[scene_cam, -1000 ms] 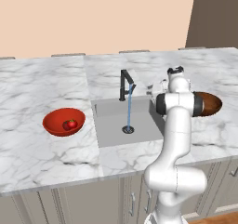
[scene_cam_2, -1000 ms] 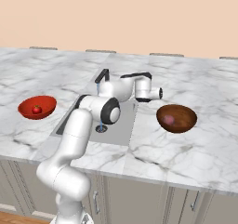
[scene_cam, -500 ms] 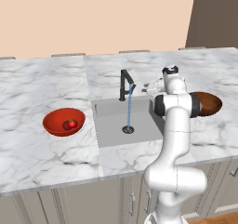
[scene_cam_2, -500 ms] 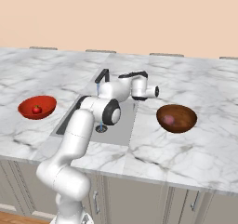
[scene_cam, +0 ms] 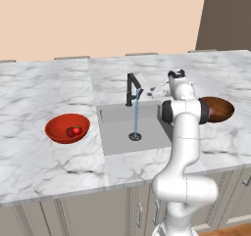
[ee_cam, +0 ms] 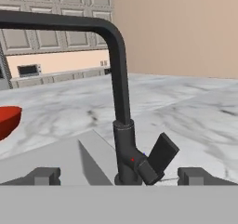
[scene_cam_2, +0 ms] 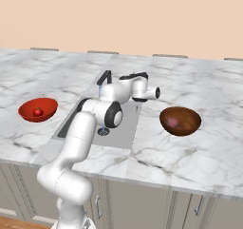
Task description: Pick the tomatos from the sink and place them in one bowl. Place the onion in the other bowl. Then turn off the sink faucet.
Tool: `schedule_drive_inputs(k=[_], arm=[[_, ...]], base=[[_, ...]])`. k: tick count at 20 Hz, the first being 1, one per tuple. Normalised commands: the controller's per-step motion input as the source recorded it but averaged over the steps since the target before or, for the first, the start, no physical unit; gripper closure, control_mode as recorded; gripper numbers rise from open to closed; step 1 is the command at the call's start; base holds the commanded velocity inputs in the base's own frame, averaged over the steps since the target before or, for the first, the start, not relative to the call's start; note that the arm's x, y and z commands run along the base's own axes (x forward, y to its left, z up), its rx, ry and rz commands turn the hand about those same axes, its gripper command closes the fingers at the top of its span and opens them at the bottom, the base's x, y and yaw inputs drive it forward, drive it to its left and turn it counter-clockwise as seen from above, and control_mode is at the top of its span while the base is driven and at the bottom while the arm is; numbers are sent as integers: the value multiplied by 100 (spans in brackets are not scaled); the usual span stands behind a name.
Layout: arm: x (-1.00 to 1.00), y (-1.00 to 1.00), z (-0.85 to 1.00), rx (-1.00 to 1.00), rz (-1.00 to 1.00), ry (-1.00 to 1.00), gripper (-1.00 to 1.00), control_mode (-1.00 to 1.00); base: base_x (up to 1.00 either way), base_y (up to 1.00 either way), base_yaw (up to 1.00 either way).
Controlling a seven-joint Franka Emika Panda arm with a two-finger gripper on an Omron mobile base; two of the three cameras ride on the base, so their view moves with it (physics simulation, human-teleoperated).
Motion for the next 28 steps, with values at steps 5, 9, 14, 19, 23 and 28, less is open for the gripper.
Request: schedule_drive_inputs(k=[5, 9, 14, 19, 23, 28], arm=[[28, 2, -2, 0, 0, 2, -100, -100], [23, 9, -7, 0, 0, 3, -100, -100], [20, 19, -14, 0, 0, 4, -100, -100], [18, 24, -12, 0, 0, 6, -100, -100], [14, 25, -9, 0, 0, 4, -100, -100], [2, 36, -6, -1, 0, 1, -100, -100]], base=[[0, 0, 0], [0, 0, 0], [0, 0, 0], [0, 0, 0], [0, 0, 0], [0, 0, 0]])
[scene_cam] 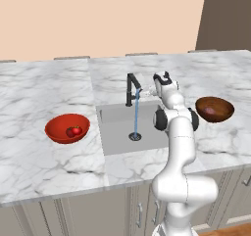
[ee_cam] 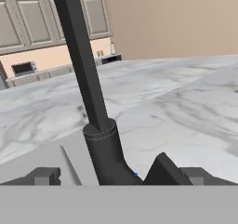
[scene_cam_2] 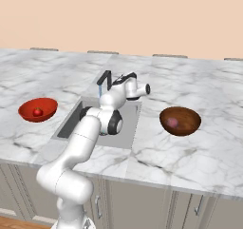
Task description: Pick the tomatos from the sink and place them in one bowl. Place the onion in the other bowl. Then turn off the sink faucet.
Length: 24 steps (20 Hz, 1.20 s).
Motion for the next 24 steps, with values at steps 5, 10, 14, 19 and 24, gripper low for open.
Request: schedule_drive_inputs(k=[5, 10, 14, 19, 24], arm=[[0, 54, -1, -4, 0, 0, -100, -100], [0, 76, 0, -9, 0, 1, -100, -100], [1, 84, 0, -11, 0, 3, -100, -100], [0, 93, 0, -12, 0, 1, -100, -100], [0, 95, 0, -12, 0, 0, -100, -100]], base=[[0, 0, 0], [0, 0, 0], [0, 0, 0], [0, 0, 0], [0, 0, 0]])
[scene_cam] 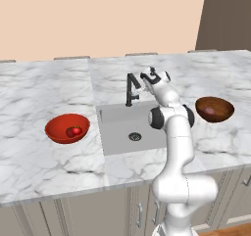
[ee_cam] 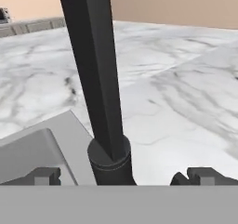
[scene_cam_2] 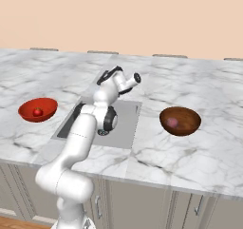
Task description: Pick the tomatos from the sink and place them in one bowl. Place the onion in the other bowl. Then turn off the sink faucet.
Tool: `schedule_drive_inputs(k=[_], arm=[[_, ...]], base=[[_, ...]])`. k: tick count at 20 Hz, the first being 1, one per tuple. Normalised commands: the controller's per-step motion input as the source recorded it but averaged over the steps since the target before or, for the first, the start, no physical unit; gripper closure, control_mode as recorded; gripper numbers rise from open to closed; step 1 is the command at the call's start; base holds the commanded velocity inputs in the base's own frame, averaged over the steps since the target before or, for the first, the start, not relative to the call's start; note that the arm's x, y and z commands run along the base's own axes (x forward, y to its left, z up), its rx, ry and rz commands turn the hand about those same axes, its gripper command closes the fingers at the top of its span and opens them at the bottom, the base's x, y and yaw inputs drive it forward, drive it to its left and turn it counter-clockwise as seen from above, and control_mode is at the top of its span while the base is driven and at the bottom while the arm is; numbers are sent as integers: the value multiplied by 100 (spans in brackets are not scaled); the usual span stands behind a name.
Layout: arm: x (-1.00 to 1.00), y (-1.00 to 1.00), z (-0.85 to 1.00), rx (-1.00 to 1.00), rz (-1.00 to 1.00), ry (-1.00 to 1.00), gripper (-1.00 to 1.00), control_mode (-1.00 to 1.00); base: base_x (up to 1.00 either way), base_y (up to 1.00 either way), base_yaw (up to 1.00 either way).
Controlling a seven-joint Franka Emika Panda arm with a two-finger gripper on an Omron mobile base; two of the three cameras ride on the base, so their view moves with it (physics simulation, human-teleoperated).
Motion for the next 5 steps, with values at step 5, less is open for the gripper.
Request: schedule_drive_inputs(k=[5], arm=[[0, 62, 0, -6, 0, 0, -100, -100]], base=[[0, 0, 0]])
